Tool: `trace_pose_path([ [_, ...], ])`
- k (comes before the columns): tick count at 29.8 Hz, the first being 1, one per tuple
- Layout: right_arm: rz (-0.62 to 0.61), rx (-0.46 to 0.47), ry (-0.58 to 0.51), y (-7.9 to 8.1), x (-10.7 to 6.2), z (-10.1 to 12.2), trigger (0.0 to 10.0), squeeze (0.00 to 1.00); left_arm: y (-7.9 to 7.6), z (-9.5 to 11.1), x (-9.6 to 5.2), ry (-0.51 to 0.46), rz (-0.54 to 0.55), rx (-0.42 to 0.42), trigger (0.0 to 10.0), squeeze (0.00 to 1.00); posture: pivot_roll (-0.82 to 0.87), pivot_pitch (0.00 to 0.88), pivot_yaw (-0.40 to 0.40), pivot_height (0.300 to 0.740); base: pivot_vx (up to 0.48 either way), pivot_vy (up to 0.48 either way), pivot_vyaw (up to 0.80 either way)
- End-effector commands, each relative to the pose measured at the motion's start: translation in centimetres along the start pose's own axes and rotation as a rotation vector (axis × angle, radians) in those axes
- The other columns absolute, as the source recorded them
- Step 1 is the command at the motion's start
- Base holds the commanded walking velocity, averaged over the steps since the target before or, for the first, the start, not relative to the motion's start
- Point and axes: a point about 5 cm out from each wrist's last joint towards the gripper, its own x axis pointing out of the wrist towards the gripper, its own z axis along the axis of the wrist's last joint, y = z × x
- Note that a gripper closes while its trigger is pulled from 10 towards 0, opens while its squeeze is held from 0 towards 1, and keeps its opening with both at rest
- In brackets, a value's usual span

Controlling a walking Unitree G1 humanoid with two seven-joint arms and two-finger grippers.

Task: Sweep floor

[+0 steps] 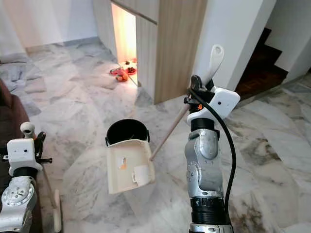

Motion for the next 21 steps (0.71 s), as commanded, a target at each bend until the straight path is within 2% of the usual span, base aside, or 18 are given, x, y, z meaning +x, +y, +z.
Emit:
trace_pose_path([
  [1,0.020,0.014,-0.058,0.52,0.60,1.09,10.0,0.00,-0.09,0.55,0.21,-0.028,0.000,0.000,10.0,0.00,0.11,0.000,-0.010,0.740,0.304,0.000,0.00],
  [4,0.027,0.005,-0.058,0.55,0.60,1.05,10.0,0.00,-0.35,0.59,0.27,-0.031,-0.008,-0.004,10.0,0.00,0.11,0.000,-0.011,0.740,0.307,0.000,0.00],
  [10,0.048,0.018,-0.068,1.02,0.75,1.25,10.0,0.00,-0.27,0.70,0.50,-0.038,-0.013,0.004,10.0,0.00,0.11,0.000,-0.010,0.740,0.309,0.000,0.57],
  [21,0.064,0.039,-0.078,1.40,0.88,1.39,10.0,0.00,-0.05,1.11,0.66,-0.058,-0.007,0.012,10.0,0.00,0.13,0.000,-0.016,0.740,0.307,0.000,0.00],
])
